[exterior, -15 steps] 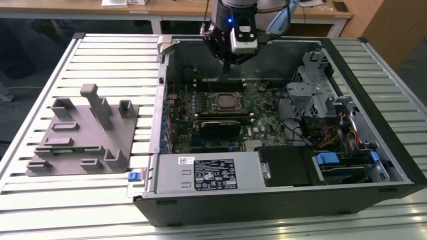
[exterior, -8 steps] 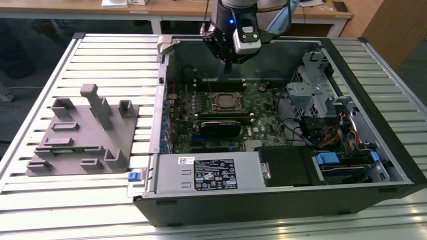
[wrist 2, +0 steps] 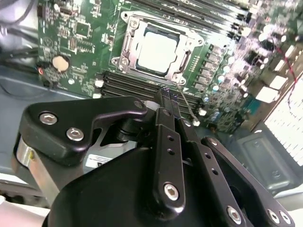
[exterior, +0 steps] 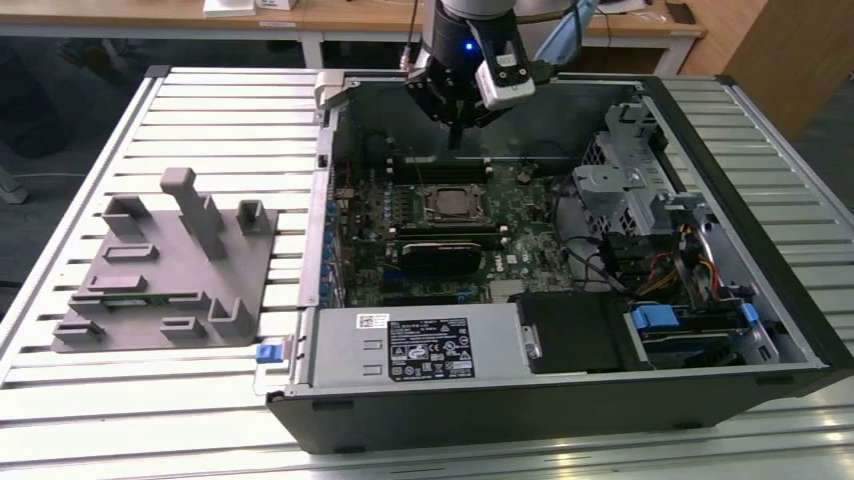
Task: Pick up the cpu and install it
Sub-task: 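Install the first cpu locking lever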
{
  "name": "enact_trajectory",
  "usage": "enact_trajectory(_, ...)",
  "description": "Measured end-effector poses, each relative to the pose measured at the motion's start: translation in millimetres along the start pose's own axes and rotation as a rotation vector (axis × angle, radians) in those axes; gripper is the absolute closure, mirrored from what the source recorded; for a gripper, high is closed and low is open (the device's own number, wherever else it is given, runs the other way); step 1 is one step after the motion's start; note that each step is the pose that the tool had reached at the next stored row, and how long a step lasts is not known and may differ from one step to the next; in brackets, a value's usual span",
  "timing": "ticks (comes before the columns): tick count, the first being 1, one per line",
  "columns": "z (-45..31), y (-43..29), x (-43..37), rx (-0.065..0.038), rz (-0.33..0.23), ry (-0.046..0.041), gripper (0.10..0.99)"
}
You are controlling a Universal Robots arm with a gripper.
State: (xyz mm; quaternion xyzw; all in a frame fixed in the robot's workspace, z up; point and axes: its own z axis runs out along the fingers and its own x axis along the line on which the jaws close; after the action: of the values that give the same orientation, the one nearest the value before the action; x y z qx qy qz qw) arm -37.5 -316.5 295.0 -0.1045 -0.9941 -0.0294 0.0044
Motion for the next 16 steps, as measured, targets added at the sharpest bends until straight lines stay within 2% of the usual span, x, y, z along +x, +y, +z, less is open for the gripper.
enact_trajectory(5,1.3,-0.1,0.0,0.001,-0.092,0.0035,0.98)
enact_trajectory(7,1.9,-0.2,0.0,0.001,-0.126,-0.0003,0.98)
enact_trajectory(10,2.9,-0.2,-0.1,-0.005,-0.148,-0.0124,0.98)
enact_trajectory(16,5.2,-0.6,1.1,-0.007,-0.167,-0.0126,0.98)
